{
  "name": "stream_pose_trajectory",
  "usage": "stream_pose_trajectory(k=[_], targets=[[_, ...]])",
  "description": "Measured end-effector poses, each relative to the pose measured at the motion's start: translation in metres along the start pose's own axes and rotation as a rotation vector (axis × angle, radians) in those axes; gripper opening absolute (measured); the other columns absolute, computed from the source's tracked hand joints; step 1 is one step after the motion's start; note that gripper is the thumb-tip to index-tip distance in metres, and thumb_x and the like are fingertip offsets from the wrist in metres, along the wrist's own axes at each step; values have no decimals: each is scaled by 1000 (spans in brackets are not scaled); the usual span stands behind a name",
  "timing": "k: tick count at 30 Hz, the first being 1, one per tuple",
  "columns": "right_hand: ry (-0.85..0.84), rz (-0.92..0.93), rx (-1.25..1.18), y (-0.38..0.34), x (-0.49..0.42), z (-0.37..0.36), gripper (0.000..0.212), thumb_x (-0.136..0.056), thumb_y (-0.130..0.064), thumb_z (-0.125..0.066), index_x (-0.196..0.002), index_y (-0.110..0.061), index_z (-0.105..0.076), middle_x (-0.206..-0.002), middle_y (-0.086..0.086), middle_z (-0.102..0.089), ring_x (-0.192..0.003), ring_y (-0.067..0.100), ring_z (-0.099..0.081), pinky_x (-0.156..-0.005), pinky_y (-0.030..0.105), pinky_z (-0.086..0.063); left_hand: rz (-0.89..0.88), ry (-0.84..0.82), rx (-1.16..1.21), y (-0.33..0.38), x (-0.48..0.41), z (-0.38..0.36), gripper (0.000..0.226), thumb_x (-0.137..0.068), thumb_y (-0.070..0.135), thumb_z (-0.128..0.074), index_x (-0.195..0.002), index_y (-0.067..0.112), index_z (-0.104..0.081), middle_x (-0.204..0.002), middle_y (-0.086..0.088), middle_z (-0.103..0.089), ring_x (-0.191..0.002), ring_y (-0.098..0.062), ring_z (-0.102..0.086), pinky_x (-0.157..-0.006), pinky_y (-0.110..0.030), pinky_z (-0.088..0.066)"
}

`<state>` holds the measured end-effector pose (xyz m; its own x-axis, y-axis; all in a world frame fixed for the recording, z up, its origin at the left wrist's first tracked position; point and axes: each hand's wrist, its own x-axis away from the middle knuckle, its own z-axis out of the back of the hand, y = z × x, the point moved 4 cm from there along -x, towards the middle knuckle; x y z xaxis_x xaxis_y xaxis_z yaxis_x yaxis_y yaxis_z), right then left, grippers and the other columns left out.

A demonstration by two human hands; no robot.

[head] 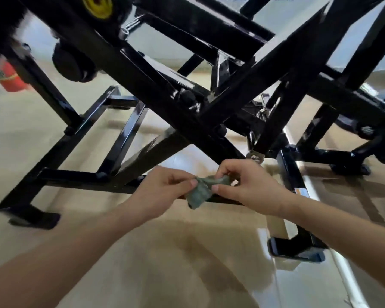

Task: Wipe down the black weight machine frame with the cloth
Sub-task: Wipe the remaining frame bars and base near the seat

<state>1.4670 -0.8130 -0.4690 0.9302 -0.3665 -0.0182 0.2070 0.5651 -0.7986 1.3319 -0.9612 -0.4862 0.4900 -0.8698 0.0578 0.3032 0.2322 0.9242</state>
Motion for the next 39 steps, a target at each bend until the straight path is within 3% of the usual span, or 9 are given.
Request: stream_pose_trajectory(k=[4, 8, 11, 14, 17, 21, 26, 29, 39], targets=[[114, 28, 128, -21, -22, -17, 15, -87, -23, -77, -79, -27, -65, -72, -7, -65, -65, 14, -62, -60, 34, -53, -68, 85, -9, -2, -9, 36, 16, -99, 14, -64, -93, 14, -79, -86, -1, -78, -87, -21, -73, -81, -30, -61], [295, -11, 81, -40, -46, -33, 17, -87, -28, -77, -75, -23, -65, -71, -11, -64, -61, 10, -59, -58, 27, -51, -58, 217, 102, -20, -17, 71, 17, -98, 20, -65, -87, 24, -77, -87, 1, -77, -89, -23, -73, -88, -45, -60], [379, -142, -6, -39, -57, -50, 19, -86, -28, -77, -71, -22, -67, -72, -8, -67, -65, 12, -62, -64, 31, -54, -114, 311, 37, -29, -24, 90, 9, -95, 21, -69, -90, 23, -77, -83, 3, -73, -76, -8, -66, -77, -29, -55], [512, -329, -227, -26, -63, -72, 16, -85, -27, -78, -70, -23, -71, -63, -7, -62, -61, 18, -57, -63, 40, -52, -194, 422, -106, -36, -37, 103, 8, -92, 24, -71, -90, 31, -75, -84, 13, -69, -74, -1, -57, -72, -25, -49], [675, -518, -548, -20, -68, -88, 7, -89, -19, -76, -83, -16, -74, -66, 0, -64, -53, 13, -56, -56, 30, -50, -258, 519, -175, -36, -53, 101, 9, -92, 24, -71, -93, 32, -75, -91, 15, -68, -78, -1, -56, -74, -26, -44], [806, -588, -1058, -27, -78, -102, 4, -94, -4, -67, -94, -7, -66, -89, 12, -74, -76, 21, -73, -70, 28, -61, -318, 586, -100, -26, -72, 88, 10, -93, 22, -71, -101, 27, -74, -94, 13, -65, -80, -4, -60, -80, -30, -52], [758, -507, -1238, -25, -82, -110, 26, -96, 4, -59, -117, -11, -57, -115, 15, -71, -107, 25, -71, -88, 37, -60, -366, 516, 49, -26, -78, 77, 26, -90, 15, -75, -105, 24, -55, -106, 6, -62, -95, -8, -66, -86, -29, -58], [696, -460, -1270, -22, -82, -117, 40, -93, 6, -58, -128, -13, -51, -120, 12, -69, -115, 25, -68, -99, 46, -55, -413, 447, -63, -33, -77, 74, 15, -92, 13, -71, -95, 25, -63, -96, 13, -66, -94, -8, -64, -85, -33, -55], [316, -318, -1241, -6, -96, -131, 45, -93, 8, -54, -132, -14, -57, -132, 3, -66, -116, 22, -66, -98, 50, -55, -419, 443, -319, -56, -75, 81, 28, -94, 34, -59, -120, 28, -69, -110, 15, -62, -107, -16, -59, -87, -43, -54]])
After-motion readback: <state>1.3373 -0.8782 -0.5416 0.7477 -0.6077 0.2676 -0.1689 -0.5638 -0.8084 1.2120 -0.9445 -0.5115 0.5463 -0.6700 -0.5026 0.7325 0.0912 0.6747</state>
